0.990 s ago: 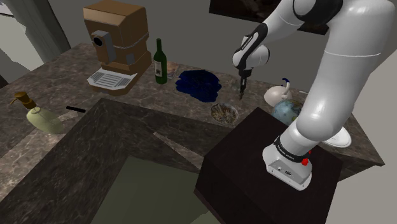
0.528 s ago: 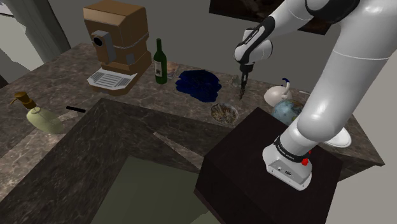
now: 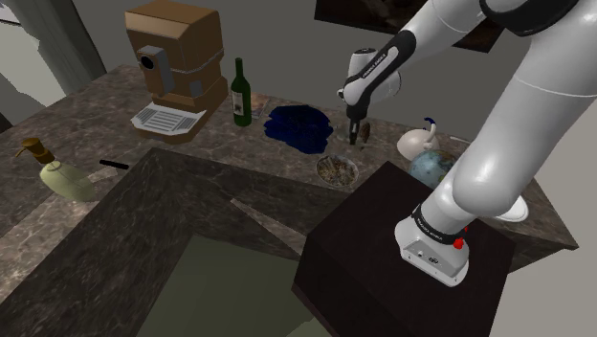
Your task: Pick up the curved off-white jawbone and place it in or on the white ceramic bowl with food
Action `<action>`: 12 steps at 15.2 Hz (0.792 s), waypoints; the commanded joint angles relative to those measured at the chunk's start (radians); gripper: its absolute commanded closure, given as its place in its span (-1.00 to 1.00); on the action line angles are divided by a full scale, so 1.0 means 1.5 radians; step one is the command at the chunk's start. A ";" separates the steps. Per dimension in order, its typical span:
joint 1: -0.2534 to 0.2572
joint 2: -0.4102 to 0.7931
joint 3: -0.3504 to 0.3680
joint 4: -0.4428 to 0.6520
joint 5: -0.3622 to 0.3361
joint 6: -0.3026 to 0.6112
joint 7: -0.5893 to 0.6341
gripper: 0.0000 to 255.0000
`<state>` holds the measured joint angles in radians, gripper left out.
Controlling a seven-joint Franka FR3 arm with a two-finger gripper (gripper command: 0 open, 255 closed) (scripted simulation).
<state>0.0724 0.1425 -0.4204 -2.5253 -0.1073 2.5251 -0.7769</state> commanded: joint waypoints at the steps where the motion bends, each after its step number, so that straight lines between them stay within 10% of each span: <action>1: 0.024 -0.014 0.014 -0.026 -0.005 0.009 0.044 1.00; 12: 0.070 0.036 0.065 -0.054 0.030 0.079 0.113 1.00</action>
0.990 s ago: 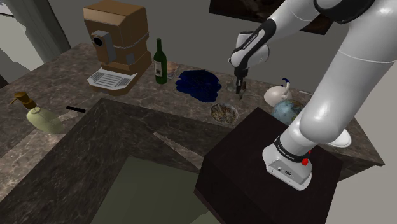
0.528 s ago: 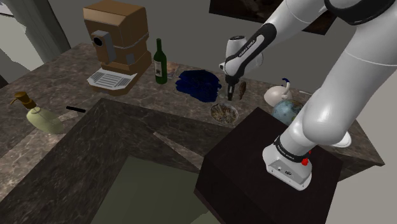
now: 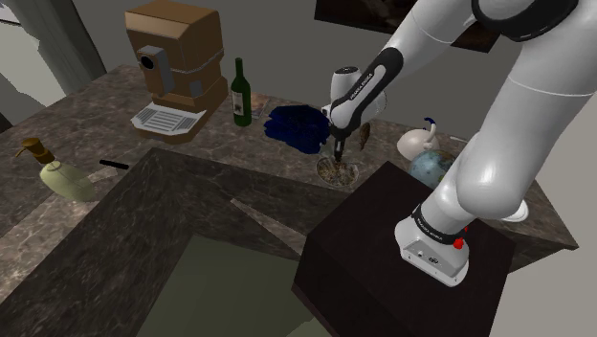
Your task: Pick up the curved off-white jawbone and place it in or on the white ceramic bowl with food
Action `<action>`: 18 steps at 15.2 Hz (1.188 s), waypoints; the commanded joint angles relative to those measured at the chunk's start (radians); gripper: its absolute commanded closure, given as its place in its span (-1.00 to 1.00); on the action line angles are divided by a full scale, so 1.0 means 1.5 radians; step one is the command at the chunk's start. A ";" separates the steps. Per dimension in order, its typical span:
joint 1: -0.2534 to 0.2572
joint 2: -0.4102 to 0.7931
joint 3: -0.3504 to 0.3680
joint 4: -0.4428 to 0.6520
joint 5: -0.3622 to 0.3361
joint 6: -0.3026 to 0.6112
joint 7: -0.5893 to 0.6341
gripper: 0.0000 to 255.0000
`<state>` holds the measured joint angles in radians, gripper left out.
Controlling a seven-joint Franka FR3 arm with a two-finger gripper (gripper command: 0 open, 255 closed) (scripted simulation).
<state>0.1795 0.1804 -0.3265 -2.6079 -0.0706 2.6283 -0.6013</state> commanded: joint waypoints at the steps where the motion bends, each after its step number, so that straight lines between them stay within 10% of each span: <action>1: -0.003 0.022 0.005 0.002 0.011 0.020 -0.007 1.00; 11: -0.010 0.058 0.016 0.007 0.029 0.049 -0.018 1.00; 12: -0.010 0.058 0.016 0.007 0.029 0.049 -0.018 -1.00; 18: -0.004 0.032 0.008 0.007 0.017 0.024 -0.009 -1.00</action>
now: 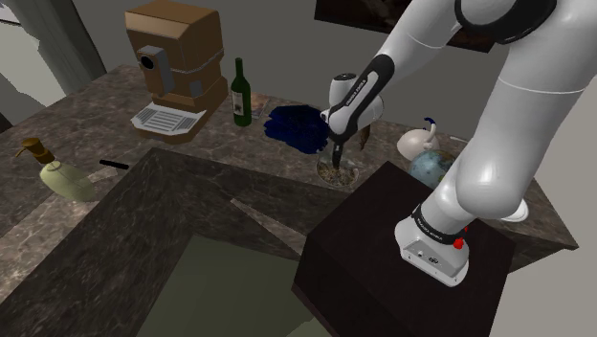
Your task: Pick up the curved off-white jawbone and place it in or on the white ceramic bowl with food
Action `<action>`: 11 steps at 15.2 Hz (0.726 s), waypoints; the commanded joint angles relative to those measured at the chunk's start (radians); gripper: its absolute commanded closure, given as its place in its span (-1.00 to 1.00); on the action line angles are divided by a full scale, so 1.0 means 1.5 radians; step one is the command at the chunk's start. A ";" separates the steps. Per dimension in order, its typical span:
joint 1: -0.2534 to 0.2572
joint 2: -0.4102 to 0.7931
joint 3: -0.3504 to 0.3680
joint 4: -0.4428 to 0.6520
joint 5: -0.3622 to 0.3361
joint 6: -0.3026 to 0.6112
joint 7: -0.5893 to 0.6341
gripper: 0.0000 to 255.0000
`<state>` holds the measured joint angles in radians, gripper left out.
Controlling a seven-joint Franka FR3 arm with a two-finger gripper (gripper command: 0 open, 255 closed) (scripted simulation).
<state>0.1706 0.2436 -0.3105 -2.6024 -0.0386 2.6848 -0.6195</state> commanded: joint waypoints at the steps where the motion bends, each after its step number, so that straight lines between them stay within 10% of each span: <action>1: 0.008 -0.035 -0.009 0.005 -0.016 -0.039 0.011 -1.00; 11: 0.015 -0.078 -0.016 0.010 -0.035 -0.085 0.025 -1.00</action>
